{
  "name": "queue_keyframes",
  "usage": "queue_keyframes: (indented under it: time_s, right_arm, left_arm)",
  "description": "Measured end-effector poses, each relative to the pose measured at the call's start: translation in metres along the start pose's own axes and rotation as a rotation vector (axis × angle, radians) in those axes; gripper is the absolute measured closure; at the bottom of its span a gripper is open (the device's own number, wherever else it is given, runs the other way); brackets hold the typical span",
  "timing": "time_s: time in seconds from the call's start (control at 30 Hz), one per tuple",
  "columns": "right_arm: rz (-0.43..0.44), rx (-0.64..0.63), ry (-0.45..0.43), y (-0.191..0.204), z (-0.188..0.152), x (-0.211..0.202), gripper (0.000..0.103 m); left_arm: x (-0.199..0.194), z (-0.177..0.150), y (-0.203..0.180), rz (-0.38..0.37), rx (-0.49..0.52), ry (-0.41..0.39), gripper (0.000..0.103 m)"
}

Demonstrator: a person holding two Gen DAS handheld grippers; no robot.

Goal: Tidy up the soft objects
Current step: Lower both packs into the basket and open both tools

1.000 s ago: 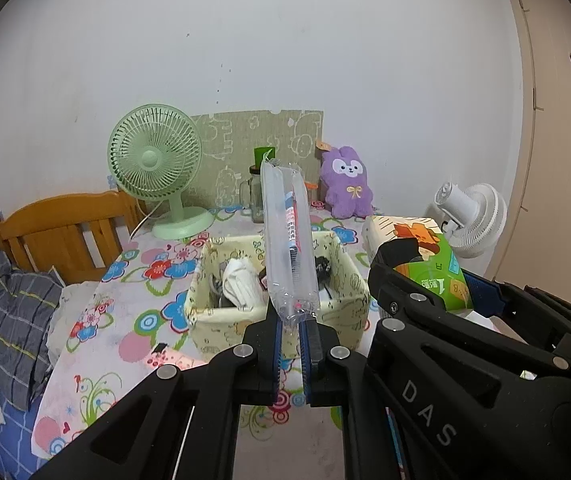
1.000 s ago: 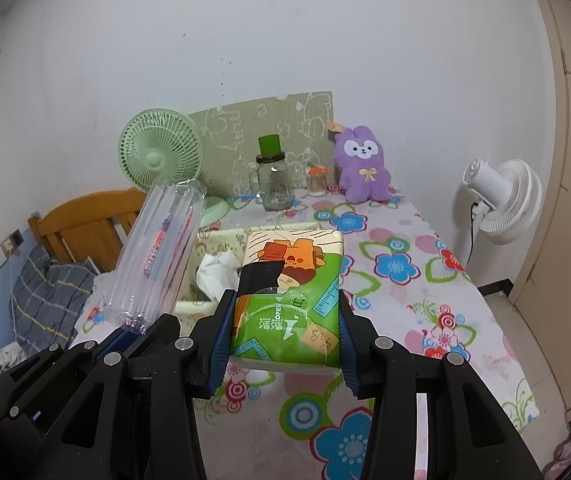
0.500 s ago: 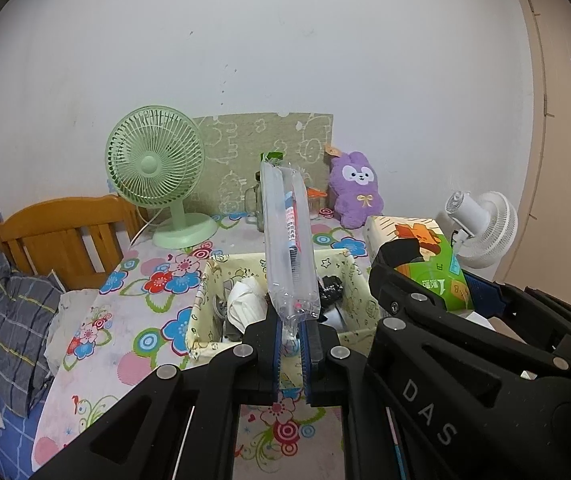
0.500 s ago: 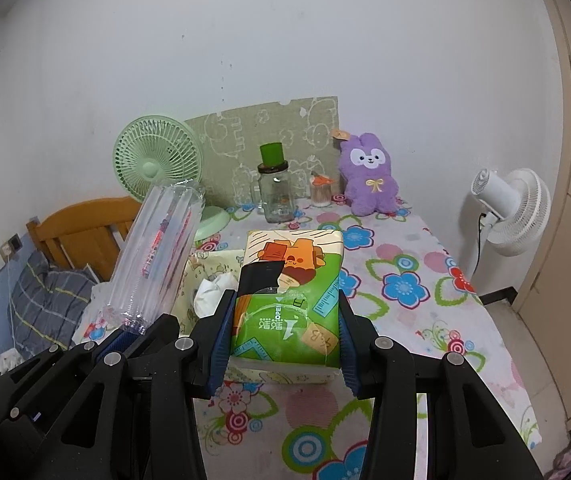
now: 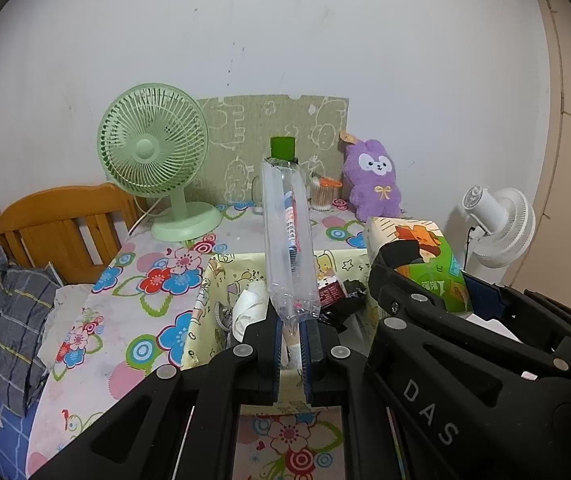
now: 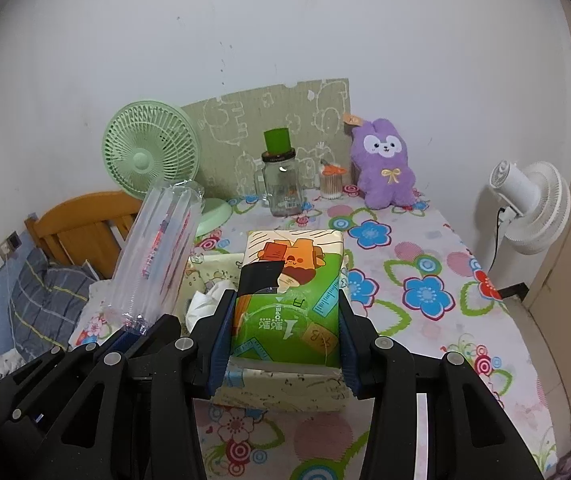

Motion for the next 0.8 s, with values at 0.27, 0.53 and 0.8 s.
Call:
queue_keyframes:
  time_s: [0.27, 0.53, 0.8]
  right_arm:
    - [-0.001, 0.002, 0.055, -0.001, -0.003, 0.035, 0.054]
    - [-0.002, -0.007, 0.112, -0.003, -0.012, 0.064, 0.054]
    - [0.017, -0.021, 0.154, 0.0, -0.022, 0.082, 0.054]
  left_arm:
    - [0.032, -0.005, 0.008, 0.012, -0.015, 0.047, 0.098]
    - [0.059, -0.015, 0.016, 0.026, -0.025, 0.1, 0.097]
    - [0.073, -0.028, 0.023, 0.057, -0.034, 0.146, 0.082]
Point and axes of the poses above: each gripper's, at about its wrist camera, not at the fingertips, and x roughly the way its jaws point, y to its left, z to its top, the point moved 6 cm from there along x, roughly the way its jaws point, and after that the axes turned 2 degrees about -x, right-handed, at the moved point
